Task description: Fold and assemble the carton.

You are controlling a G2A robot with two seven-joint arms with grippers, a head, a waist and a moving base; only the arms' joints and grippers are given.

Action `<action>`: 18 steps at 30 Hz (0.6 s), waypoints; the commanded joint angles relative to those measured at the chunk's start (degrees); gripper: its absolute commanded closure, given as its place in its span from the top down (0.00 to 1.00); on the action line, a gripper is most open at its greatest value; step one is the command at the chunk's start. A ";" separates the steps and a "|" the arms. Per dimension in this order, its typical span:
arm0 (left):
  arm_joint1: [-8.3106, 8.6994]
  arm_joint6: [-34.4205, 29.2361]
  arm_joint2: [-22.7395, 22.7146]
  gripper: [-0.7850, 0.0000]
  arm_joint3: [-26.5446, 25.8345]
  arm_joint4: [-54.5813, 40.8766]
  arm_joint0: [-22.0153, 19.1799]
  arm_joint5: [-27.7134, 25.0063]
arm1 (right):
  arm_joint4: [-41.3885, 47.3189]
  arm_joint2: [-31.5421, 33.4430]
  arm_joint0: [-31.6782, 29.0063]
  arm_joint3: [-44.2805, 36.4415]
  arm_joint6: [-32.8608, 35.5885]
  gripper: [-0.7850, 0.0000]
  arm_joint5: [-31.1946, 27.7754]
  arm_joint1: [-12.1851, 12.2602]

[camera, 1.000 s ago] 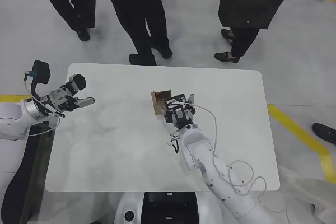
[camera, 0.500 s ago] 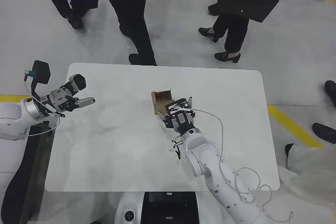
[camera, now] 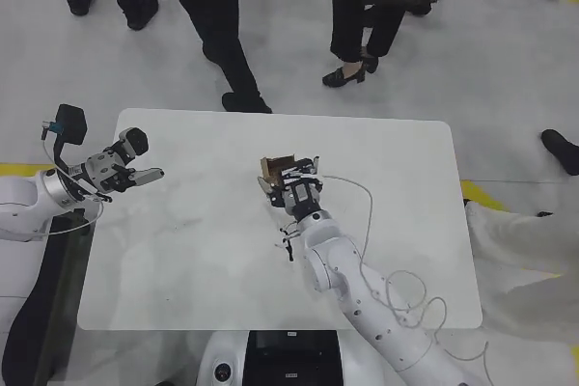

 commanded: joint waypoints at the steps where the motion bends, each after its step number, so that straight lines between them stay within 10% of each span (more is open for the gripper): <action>1: 0.00 0.01 0.00 1.00 0.00 0.01 0.00 0.00 | -0.72 0.37 -0.15 0.07 0.93 1.00 1.38 -0.06; 18: 0.00 0.01 0.00 1.00 0.00 0.01 0.00 0.00 | -3.42 11.00 -10.70 -10.42 7.87 1.00 1.21 2.13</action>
